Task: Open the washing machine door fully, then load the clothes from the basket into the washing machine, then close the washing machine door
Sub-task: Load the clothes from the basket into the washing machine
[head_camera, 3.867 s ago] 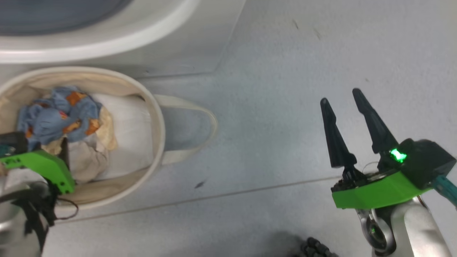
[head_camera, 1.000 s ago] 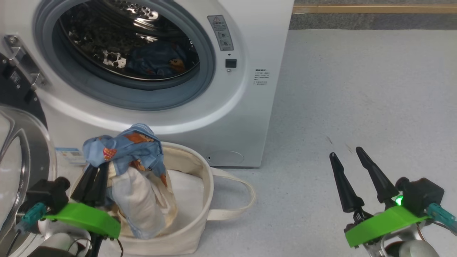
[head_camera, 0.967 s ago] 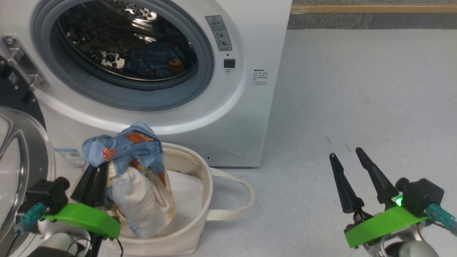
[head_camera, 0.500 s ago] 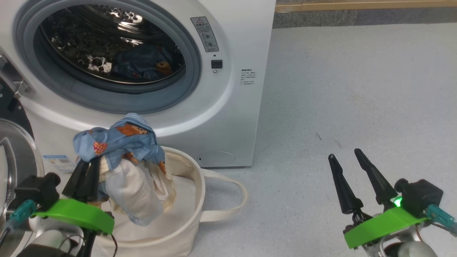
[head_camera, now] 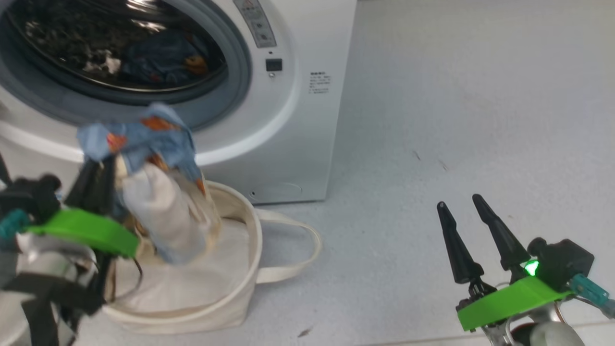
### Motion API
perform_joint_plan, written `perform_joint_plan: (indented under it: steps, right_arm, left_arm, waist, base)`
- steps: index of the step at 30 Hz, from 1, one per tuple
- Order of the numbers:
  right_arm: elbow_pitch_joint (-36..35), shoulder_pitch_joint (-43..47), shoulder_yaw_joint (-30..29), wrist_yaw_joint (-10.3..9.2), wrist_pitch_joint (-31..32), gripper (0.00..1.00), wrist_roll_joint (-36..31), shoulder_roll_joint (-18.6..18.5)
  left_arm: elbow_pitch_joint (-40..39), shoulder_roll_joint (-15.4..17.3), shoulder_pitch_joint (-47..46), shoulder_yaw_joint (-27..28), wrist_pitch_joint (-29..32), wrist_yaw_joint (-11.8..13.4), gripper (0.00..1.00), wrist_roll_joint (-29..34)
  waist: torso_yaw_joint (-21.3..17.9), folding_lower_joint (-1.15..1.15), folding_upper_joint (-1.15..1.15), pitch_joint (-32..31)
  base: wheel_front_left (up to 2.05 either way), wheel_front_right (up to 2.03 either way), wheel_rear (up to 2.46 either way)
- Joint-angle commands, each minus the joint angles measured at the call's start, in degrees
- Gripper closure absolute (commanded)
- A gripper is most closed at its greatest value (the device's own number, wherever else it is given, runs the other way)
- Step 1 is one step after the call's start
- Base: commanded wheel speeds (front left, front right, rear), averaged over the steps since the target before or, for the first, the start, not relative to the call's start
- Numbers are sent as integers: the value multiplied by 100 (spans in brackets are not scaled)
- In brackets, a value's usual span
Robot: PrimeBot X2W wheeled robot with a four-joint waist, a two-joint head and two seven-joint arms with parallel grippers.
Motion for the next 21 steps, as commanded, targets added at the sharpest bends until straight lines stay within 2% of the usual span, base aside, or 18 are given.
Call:
perform_joint_plan:
  steps: [1,8,21]
  right_arm:
    - [-223,-247,117,6,-78,0,-43,12]
    - [-269,-370,130,6,-193,0,-127,154]
    - [-304,-634,169,6,-525,0,-288,405]
  left_arm:
    - [14,200,-489,351,-28,-60,100,-28]
    - [807,192,-1359,541,-57,-395,100,-61]
    - [3044,95,-3494,351,495,-1357,100,100]
  waist:
    - [-143,0,0,207]
    - [-411,0,0,712]
    - [-910,0,0,1913]
  base:
    - [0,0,0]
    - [0,0,0]
    - [0,0,0]
